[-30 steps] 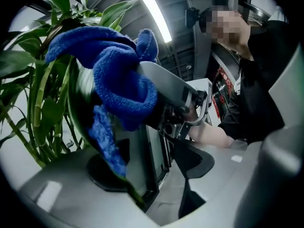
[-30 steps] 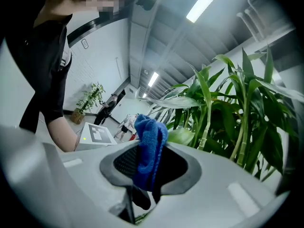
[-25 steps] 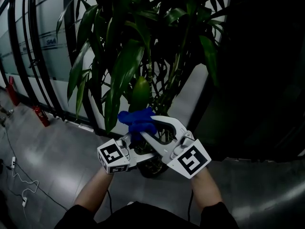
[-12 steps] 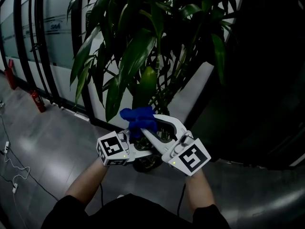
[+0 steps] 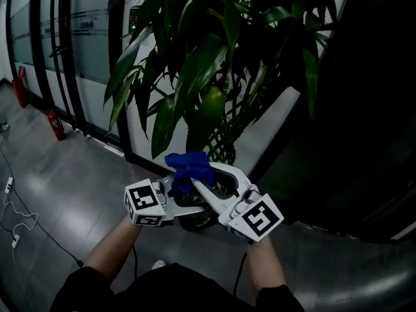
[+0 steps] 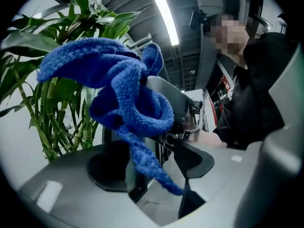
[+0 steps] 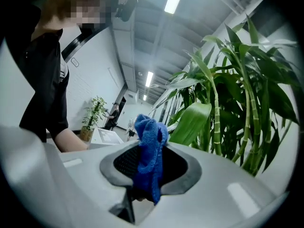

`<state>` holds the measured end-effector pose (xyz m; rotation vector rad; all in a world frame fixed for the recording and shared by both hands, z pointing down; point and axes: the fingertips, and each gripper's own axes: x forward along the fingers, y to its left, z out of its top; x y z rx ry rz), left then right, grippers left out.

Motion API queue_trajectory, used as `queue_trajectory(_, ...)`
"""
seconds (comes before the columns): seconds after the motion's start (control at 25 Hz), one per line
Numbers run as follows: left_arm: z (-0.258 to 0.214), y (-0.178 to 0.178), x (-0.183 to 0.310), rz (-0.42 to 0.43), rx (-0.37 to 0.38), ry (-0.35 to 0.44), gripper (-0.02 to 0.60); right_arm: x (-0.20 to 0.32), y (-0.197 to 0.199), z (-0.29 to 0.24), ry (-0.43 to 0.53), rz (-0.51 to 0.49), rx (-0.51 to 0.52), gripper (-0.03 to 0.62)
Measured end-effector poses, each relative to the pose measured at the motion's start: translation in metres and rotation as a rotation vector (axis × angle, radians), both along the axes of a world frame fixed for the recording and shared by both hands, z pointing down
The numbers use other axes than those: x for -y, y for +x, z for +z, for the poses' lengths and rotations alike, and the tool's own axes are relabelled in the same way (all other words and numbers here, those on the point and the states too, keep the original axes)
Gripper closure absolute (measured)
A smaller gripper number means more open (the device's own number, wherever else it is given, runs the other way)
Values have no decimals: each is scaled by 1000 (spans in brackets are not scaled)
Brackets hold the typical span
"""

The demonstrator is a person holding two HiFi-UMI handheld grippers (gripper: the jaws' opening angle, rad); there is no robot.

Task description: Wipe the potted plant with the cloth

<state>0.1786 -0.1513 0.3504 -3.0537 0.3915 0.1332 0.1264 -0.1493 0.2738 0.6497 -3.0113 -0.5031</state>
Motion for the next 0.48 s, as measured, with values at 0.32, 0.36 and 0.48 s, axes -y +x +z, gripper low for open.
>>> queue_trajectory(0.32, 14, -12, -10, -28, -2, -48, 284, -16, 10, 8, -91, -60, 115, 482)
queue_trajectory(0.36, 16, -11, -11, -29, -5, -59, 284, -19, 14, 7, -99, -64, 138, 482)
queue_trajectory(0.48, 24, -5, -14, -33, -9, -83, 284, -26, 25, 3, -120, -74, 198, 482)
